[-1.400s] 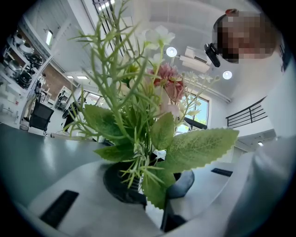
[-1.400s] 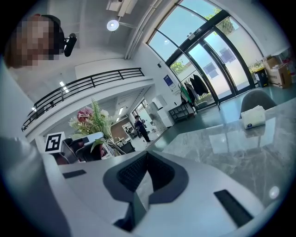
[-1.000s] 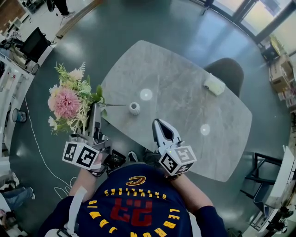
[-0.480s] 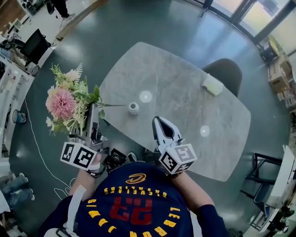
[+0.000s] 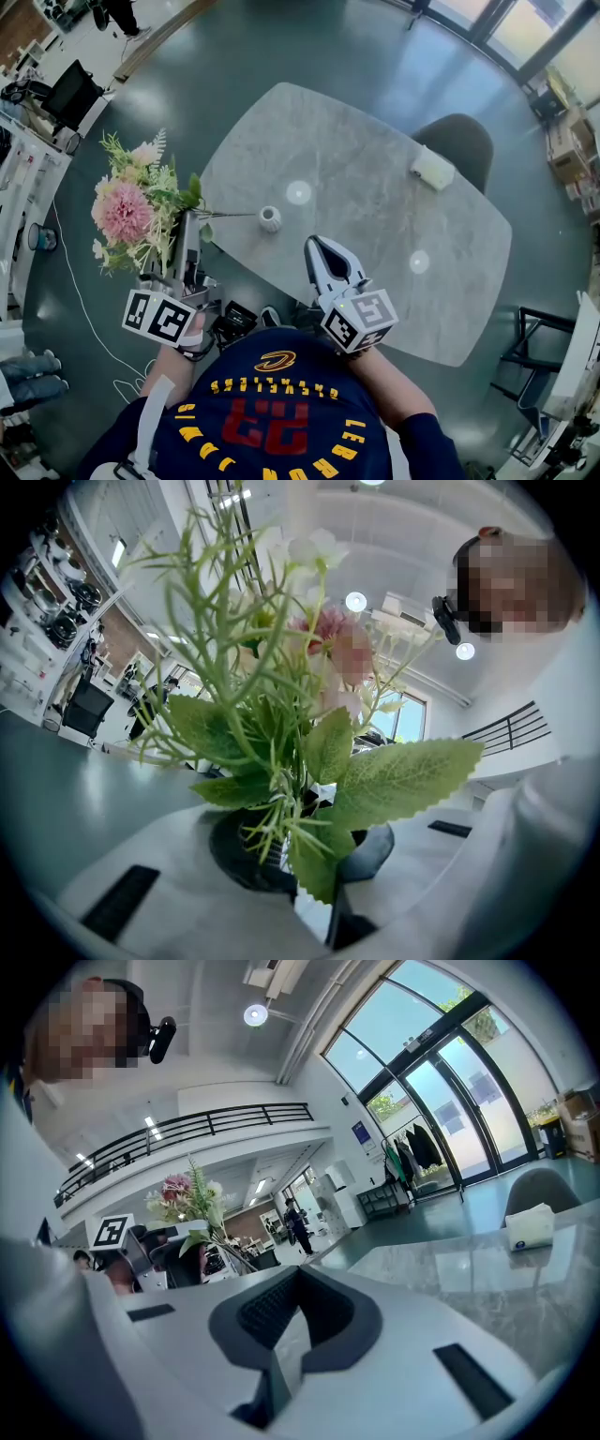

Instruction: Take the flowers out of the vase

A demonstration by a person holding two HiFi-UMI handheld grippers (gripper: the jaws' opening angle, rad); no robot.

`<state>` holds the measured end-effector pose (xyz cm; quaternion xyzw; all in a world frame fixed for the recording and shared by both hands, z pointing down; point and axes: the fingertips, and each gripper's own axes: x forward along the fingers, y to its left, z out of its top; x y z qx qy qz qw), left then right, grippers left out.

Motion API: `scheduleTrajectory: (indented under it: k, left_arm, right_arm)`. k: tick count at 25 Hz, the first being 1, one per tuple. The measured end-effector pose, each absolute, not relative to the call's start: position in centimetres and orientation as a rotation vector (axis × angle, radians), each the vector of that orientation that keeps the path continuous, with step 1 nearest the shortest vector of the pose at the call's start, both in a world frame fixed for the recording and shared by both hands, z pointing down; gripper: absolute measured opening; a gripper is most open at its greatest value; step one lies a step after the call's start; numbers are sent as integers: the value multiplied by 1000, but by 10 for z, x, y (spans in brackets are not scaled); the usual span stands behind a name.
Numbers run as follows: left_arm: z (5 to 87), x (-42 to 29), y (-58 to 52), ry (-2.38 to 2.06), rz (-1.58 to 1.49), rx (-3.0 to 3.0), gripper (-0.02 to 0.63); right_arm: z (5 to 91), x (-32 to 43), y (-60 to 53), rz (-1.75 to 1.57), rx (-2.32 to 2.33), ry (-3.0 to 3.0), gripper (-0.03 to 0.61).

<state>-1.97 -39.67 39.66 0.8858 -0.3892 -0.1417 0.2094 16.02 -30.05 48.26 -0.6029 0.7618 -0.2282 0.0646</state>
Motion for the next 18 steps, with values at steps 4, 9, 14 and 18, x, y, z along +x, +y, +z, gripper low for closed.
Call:
scheduleTrajectory:
  k: [4, 9, 14, 18]
  left_arm:
    - [397, -18, -396, -1080, -392, 2462, 48]
    - [397, -16, -397, -1082, -397, 2463, 48]
    - [400, -17, -398, -1085, -393, 2460, 48]
    - [401, -2, -403, -1089, -375, 2454, 48]
  right_arm:
    - [480, 161, -300, -676, -1812, 2300, 8]
    - [482, 168, -301, -673, -1825, 2273, 8]
    - [485, 167, -302, -684, -1821, 2266, 8]
    - [486, 179, -306, -700, -1808, 2277, 8]
